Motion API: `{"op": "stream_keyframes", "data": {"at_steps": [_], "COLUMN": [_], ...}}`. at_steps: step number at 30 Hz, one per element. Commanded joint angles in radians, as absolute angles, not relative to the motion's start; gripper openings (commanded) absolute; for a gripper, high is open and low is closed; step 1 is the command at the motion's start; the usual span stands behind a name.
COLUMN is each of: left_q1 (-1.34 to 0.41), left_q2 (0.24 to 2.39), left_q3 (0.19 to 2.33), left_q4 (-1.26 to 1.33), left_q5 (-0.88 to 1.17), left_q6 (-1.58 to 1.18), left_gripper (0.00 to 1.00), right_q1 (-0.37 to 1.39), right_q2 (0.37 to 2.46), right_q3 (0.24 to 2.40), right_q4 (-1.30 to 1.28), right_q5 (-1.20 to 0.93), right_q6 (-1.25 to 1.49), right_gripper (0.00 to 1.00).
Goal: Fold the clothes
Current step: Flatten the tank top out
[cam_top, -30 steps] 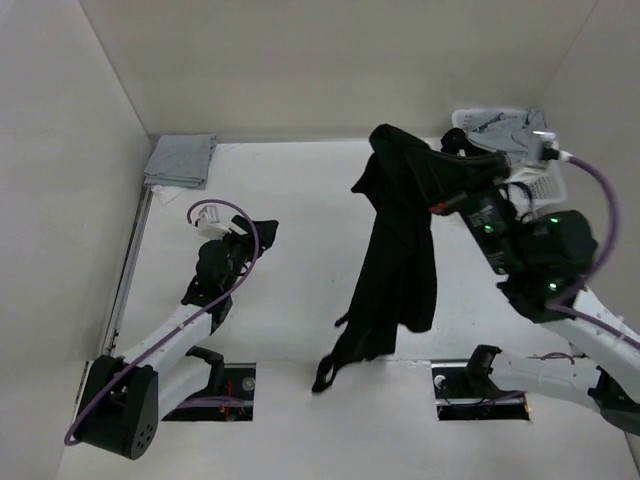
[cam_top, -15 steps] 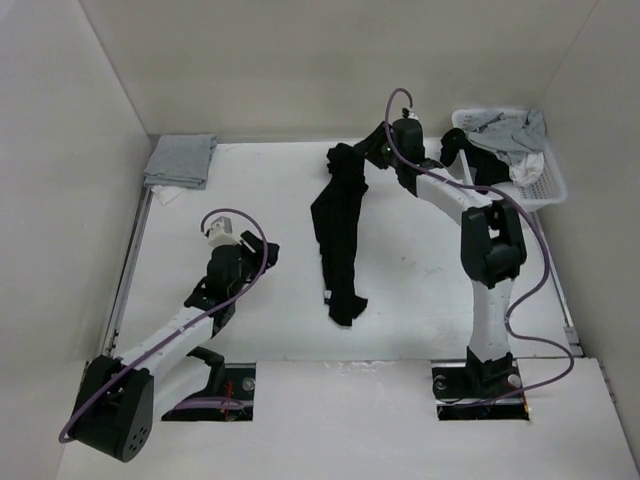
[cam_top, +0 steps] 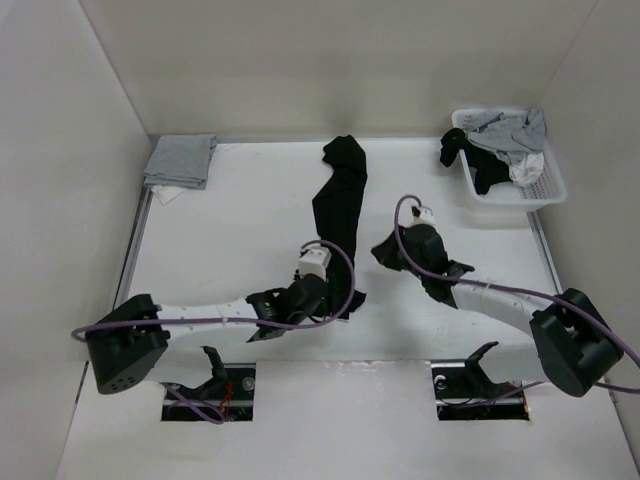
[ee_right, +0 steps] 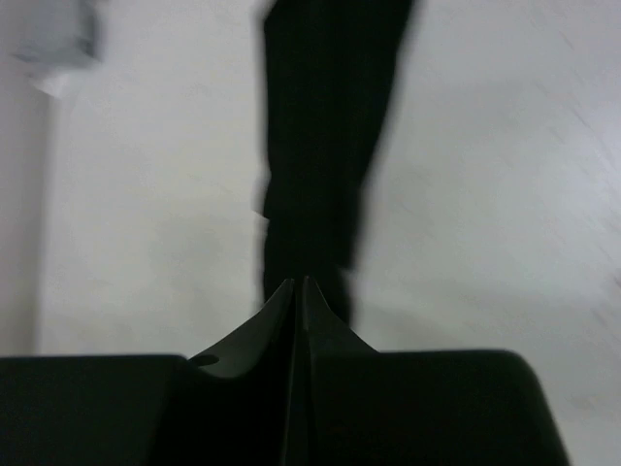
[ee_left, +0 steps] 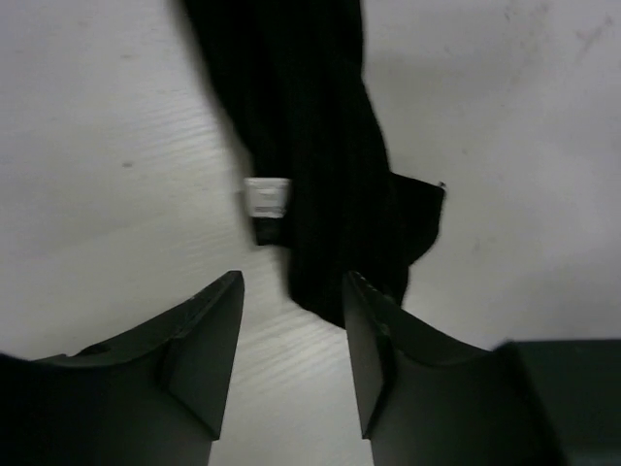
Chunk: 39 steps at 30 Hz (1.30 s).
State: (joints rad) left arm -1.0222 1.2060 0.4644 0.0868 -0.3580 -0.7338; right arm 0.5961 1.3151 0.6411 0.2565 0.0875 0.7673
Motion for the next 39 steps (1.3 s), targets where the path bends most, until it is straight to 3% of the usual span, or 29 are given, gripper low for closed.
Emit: {"op": "stream_keyframes", "data": {"at_steps": [1,6,11,13,14,16,20,25,26,27,29,31,32,36,39], "left_q1": [-1.145,-1.185,-1.180,-1.186,-1.188,-1.187,-1.145,-1.095,-1.088,-1.078,-1.062,-1.039,-1.007,-0.943,-0.910], "left_q2": [1.316,1.422,1.500,1.522,1.526,1.487,1.278,1.206,1.200,1.193,1.180,1.161,1.134,1.028,0.892], "left_q3": [0.578,0.615,0.641,0.652,0.653,0.647,0.595,0.577,0.572,0.569,0.563,0.560,0.563,0.601,0.687], "left_q4": [0.092,0.080,0.072,0.071,0.066,0.048,0.038,0.032,0.034,0.034,0.038,0.040,0.040,0.035,0.017], "left_q5": [-0.500,-0.531,-0.545,-0.535,-0.534,-0.545,-0.540,-0.477,-0.471,-0.463,-0.457,-0.446,-0.433,-0.428,-0.446], "left_q6": [-0.658,-0.670,-0.687,-0.683,-0.687,-0.702,-0.721,-0.726,-0.726,-0.721,-0.718,-0.713,-0.709,-0.692,-0.640], "left_gripper": [0.39,0.39,0.44,0.37,0.24,0.13,0.12,0.12,0.12,0.12,0.12,0.11,0.08,0.06,0.05], "right_q1": [0.610,0.611,0.674,0.696,0.708,0.728,0.757,0.777,0.780,0.782,0.782,0.783,0.785,0.808,0.850], "right_q2": [1.229,1.118,1.135,1.147,1.155,1.180,1.268,1.379,1.399,1.423,1.430,1.419,1.390,1.197,0.930], "right_q3": [0.508,0.378,0.342,0.341,0.341,0.345,0.348,0.370,0.373,0.374,0.373,0.373,0.374,0.399,0.512], "right_q4": [0.278,0.273,0.285,0.288,0.288,0.298,0.360,0.468,0.486,0.508,0.521,0.526,0.516,0.392,0.128], "right_q5": [0.181,0.170,0.130,0.124,0.120,0.091,0.051,-0.035,-0.043,-0.052,-0.057,-0.069,-0.074,-0.043,0.070], "right_q6": [0.804,0.848,0.868,0.870,0.873,0.876,0.903,0.942,0.952,0.966,0.985,0.994,0.999,0.985,0.904], "right_gripper": [0.15,0.34,0.43,0.45,0.46,0.47,0.47,0.46,0.44,0.35,0.30,0.17,0.03,0.00,0.00]}}
